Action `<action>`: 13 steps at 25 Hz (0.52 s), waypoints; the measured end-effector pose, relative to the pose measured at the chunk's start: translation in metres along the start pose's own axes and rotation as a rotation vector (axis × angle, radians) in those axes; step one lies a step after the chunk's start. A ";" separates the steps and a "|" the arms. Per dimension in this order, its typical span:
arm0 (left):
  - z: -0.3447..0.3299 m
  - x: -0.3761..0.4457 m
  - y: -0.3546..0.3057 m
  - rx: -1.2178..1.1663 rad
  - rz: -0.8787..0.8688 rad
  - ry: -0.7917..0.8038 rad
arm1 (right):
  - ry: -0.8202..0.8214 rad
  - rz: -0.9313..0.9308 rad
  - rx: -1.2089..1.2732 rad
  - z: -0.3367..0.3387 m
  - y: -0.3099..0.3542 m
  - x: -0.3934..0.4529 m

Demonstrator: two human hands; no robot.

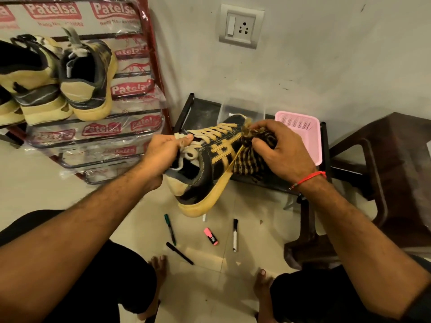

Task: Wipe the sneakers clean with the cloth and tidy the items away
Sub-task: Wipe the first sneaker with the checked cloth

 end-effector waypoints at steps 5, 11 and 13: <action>0.001 0.004 0.006 -0.018 0.075 -0.075 | 0.121 0.206 0.056 -0.047 0.035 -0.026; 0.009 -0.002 0.001 0.091 0.097 -0.083 | 0.419 0.659 0.054 -0.108 0.121 -0.090; 0.008 -0.003 0.001 0.079 0.121 -0.094 | 0.539 0.804 -0.062 -0.124 0.127 -0.109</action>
Point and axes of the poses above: each hand's wrist, its own x-axis towards the middle knuckle, its own z-axis out of the back of the hand, y = z × x, the point moved 10 cm from there along x, towards the middle knuckle, and after that the axes turned 12 degrees about x, right-handed, at the moved point
